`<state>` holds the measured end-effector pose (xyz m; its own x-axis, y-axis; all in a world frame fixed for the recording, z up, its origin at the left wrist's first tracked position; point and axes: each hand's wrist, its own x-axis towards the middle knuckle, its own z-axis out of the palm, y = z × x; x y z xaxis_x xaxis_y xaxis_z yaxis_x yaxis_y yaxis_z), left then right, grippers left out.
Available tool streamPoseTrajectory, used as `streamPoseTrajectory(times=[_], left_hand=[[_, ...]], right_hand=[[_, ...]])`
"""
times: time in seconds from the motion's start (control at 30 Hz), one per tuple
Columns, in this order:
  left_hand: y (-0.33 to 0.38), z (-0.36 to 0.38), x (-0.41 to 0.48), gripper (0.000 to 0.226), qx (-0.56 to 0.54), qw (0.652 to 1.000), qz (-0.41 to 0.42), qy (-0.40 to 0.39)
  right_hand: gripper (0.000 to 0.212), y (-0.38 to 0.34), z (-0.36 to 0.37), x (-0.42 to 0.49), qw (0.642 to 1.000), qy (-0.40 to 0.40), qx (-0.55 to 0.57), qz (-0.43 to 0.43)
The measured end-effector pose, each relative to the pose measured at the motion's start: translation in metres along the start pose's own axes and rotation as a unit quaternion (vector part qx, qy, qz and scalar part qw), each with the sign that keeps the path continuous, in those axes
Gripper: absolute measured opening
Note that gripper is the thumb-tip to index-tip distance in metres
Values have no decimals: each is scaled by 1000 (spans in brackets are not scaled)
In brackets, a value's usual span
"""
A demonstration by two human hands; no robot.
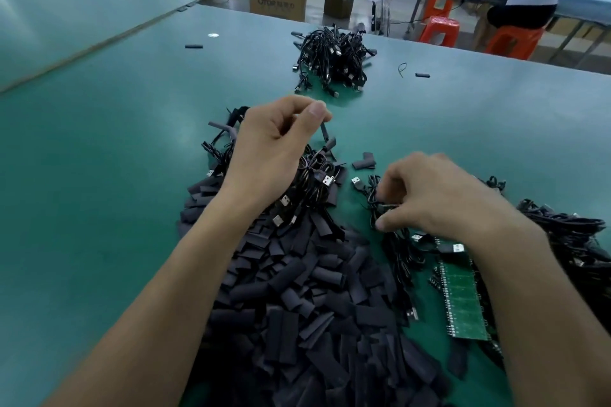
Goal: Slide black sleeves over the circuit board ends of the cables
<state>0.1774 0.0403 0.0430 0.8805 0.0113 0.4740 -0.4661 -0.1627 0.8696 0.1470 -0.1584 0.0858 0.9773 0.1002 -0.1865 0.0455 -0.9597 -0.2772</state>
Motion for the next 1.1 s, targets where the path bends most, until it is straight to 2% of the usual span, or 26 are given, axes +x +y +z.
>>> streamPoseTrajectory(times=[0.07,0.13,0.23,0.37,0.43,0.53,0.63,0.97,1.1], left_hand=[[1,0,0,22,40,999,2,-4],[3,0,2,30,63,998,-7,-8],[6,1,2,42,107,994,-7,-37],[-3,-1,2,45,115,990,-18,-76],[-3,-2,3,43,107,991,-25,-74],[-3,-1,4,20,64,996,-32,-58],[-3,0,3,21,45,997,-27,-53],[-3,-2,1,24,29,998,-17,-52],[-3,-2,1,8,24,997,-36,-56]], right_hand=[[31,-15,5,-6,996,16,-56,-68],[27,-33,14,-10,979,61,-94,-169],[25,-50,33,-7,963,21,-94,-252],[29,-52,58,-2,966,-88,-60,-234],[31,-47,66,0,969,-106,-37,-222],[39,-39,73,4,970,-116,-13,-212],[50,-32,76,4,970,-132,-1,-202],[14,-24,73,4,968,-113,74,-212],[13,-18,55,0,962,-34,134,-237]])
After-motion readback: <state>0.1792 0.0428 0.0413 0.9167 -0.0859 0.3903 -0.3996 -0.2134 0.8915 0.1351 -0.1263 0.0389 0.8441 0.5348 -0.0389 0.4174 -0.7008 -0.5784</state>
